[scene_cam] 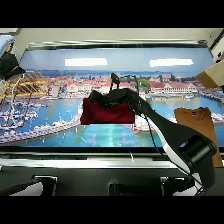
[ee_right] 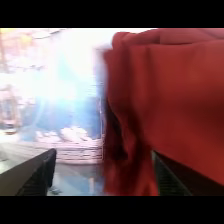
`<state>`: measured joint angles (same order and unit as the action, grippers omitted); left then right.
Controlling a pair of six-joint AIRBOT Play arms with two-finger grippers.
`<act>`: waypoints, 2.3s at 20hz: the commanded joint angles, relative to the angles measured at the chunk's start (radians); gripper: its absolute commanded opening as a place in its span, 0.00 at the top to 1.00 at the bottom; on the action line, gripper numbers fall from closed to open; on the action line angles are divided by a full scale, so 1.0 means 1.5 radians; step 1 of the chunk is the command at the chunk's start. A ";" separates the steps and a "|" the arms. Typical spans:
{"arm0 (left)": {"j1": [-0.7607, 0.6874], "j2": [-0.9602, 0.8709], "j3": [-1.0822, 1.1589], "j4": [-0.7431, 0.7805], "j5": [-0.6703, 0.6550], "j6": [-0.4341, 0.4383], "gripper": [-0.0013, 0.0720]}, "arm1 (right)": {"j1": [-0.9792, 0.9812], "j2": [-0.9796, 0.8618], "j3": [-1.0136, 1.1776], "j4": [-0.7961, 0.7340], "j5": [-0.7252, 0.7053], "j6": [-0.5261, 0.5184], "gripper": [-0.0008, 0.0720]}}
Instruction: Fold the clothes and pants, and hang the long-sleeved shirts on hangers.
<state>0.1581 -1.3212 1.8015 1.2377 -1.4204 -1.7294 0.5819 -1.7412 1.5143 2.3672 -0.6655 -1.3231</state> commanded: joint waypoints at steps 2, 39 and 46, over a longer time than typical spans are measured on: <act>-0.007 -0.003 0.000 0.001 -0.001 0.001 0.96 | -0.042 0.073 0.001 0.007 -0.041 -0.055 0.05; -0.013 -0.004 0.001 0.001 -0.001 0.008 0.96 | -0.700 0.125 0.113 -0.135 -0.258 0.015 0.96; -0.014 -0.004 0.001 0.001 -0.003 0.006 0.96 | -0.810 0.234 0.113 -0.331 -0.377 0.169 0.96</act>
<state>0.1371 -1.3270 1.8015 1.2385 -1.4223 -1.7176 -0.5732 -1.4464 1.6791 1.9938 -1.1374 -1.1736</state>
